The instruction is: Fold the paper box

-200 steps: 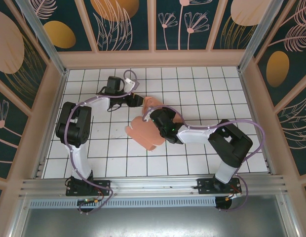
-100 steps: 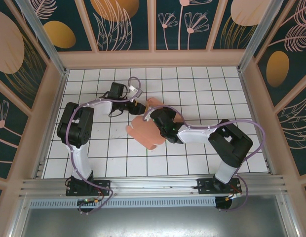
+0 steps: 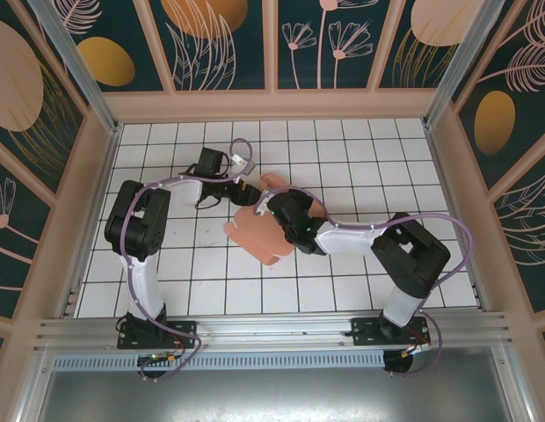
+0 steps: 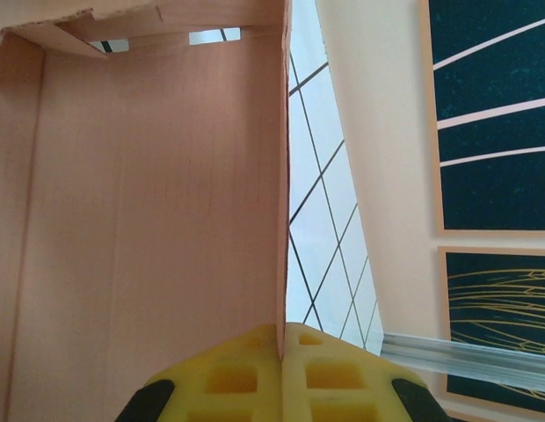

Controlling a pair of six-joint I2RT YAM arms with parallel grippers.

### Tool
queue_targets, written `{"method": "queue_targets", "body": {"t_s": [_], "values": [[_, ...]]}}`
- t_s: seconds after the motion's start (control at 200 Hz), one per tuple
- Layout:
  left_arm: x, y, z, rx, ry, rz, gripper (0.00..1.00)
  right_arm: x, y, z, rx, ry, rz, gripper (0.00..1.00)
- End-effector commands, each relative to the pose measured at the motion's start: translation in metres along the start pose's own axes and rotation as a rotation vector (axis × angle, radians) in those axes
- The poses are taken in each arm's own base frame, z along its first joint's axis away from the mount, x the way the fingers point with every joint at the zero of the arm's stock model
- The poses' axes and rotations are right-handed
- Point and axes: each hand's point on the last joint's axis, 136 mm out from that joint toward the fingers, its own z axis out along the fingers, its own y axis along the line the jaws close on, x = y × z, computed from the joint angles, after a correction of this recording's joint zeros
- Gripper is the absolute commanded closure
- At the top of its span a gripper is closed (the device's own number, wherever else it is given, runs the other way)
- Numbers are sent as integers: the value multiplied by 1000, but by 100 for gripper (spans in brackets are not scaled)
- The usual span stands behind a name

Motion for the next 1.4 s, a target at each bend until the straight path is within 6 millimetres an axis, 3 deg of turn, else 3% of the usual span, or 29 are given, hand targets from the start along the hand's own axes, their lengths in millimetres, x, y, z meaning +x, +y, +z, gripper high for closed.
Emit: {"method": "queue_targets", "body": {"t_s": [0.0,0.2,0.596,0.761,0.951,1.396], "values": [[-8,7,6,-32,-25,1,41,-7,-9,-2,-5,-12,48,100],[-17,5,6,-19,-44,4,43,-10,-8,-2,-31,-12,56,100],[-13,9,10,-26,-30,-15,48,-17,1,5,-74,0,47,100],[-8,10,6,-50,-20,0,41,-11,2,8,-85,22,64,100],[-5,7,2,-52,-14,16,44,-2,-7,10,-84,56,139,100],[-20,5,4,-33,-26,27,42,6,-11,4,-94,75,115,100]]}}
